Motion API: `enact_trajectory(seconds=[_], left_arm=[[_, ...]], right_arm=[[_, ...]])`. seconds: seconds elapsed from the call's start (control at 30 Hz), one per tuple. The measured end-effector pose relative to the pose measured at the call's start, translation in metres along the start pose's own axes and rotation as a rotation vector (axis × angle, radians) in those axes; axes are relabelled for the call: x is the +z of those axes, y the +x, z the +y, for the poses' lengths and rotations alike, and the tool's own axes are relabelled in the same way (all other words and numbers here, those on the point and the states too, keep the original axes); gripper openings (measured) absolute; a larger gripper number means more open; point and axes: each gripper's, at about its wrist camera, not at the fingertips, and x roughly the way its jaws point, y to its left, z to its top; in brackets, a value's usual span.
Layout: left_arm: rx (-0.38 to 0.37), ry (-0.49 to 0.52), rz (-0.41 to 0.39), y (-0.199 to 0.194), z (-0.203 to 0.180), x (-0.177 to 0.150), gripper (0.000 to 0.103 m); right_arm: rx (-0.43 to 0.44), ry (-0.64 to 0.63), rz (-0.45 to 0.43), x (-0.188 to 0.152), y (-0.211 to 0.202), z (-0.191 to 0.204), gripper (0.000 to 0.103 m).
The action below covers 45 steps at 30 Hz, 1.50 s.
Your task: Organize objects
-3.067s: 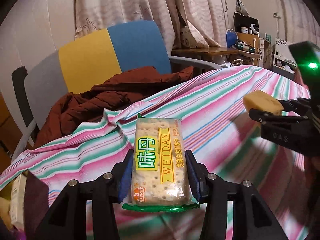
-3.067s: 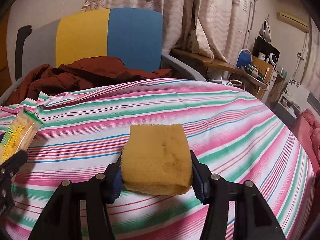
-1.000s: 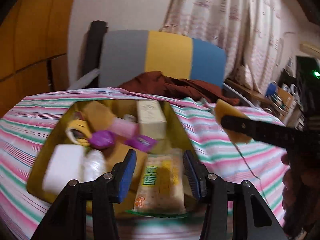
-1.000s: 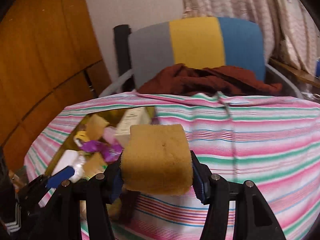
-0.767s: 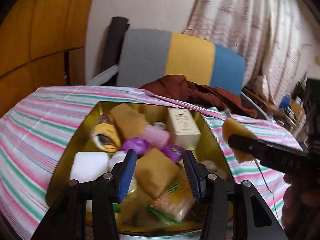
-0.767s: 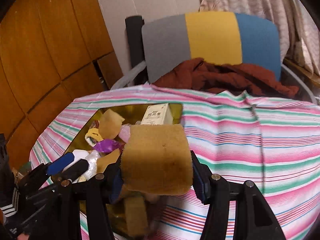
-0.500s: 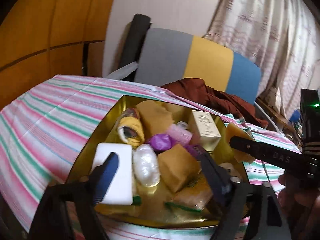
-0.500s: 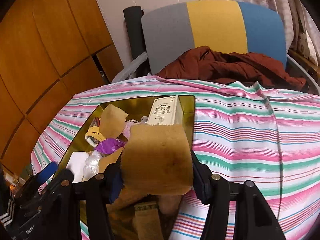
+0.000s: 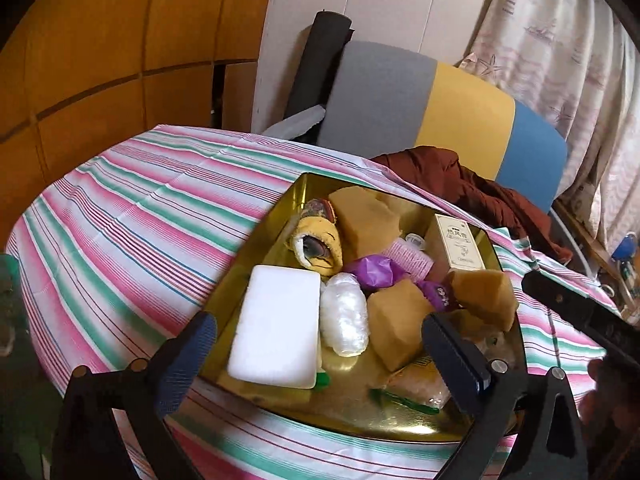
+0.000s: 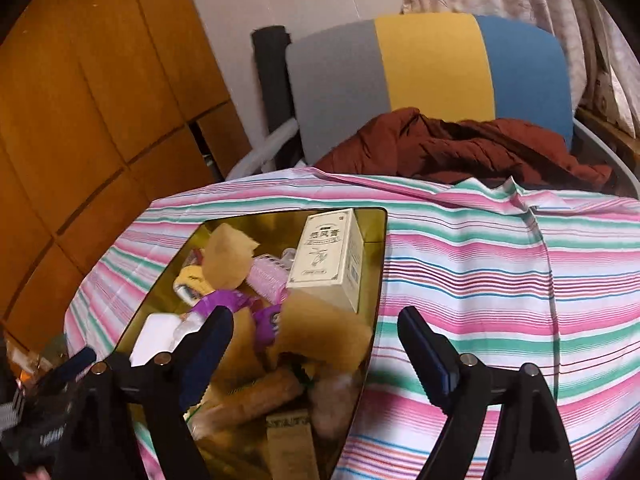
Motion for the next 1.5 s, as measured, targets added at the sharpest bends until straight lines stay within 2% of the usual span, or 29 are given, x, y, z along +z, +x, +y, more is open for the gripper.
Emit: enact_trajectory(seconds=[0.07, 0.17, 0.23, 0.33, 0.47, 0.57, 0.7, 0.77, 0.87, 0.97, 1.17, 1.4, 1.5], left_arm=[[0.003, 0.003, -0.006, -0.004, 0.000, 0.001, 0.103], [0.014, 0.002, -0.012, -0.011, -0.001, 0.004, 0.103], [0.043, 0.012, -0.013, -0.015, -0.002, 0.007, 0.103], [0.085, 0.035, -0.015, -0.020, -0.004, 0.009, 0.103], [0.143, 0.052, -0.003, -0.022, -0.006, 0.009, 0.103], [0.142, 0.049, 0.004, -0.022, -0.010, 0.007, 0.103], [0.149, 0.063, 0.038, -0.023, -0.019, 0.006, 0.103], [0.195, 0.090, 0.050, -0.024, -0.022, 0.007, 0.103], [0.245, 0.107, 0.032, -0.028, -0.021, 0.007, 0.103], [0.254, 0.103, 0.030, -0.031, -0.017, 0.008, 0.103], [0.264, 0.093, 0.059, -0.033, -0.011, 0.008, 0.103], [0.276, 0.098, 0.064, -0.040, -0.011, 0.008, 0.103], [0.286, 0.106, 0.075, -0.041, -0.011, 0.008, 0.103]], right_arm=[[0.009, -0.058, 0.035, -0.001, 0.007, 0.012, 0.043], [0.060, -0.080, 0.098, -0.003, 0.026, 0.022, 0.036], [0.038, -0.058, 0.140, -0.003, 0.043, 0.019, 0.036], [0.104, 0.002, 0.216, -0.004, 0.054, 0.013, 0.036], [0.086, -0.040, 0.108, -0.002, 0.021, 0.015, 0.036], [0.079, -0.005, 0.088, 0.000, 0.015, 0.006, 0.038], [0.025, 0.009, 0.135, -0.001, 0.024, 0.004, 0.040], [0.007, 0.010, 0.149, -0.003, 0.021, 0.010, 0.046], [-0.098, -0.030, 0.167, -0.007, 0.013, 0.024, 0.053], [-0.188, -0.059, 0.168, -0.010, 0.006, 0.035, 0.060], [-0.203, -0.040, 0.166, -0.012, -0.006, 0.043, 0.061], [-0.289, -0.048, 0.171, -0.014, -0.011, 0.056, 0.061], [-0.261, -0.030, 0.161, -0.015, -0.014, 0.059, 0.061]])
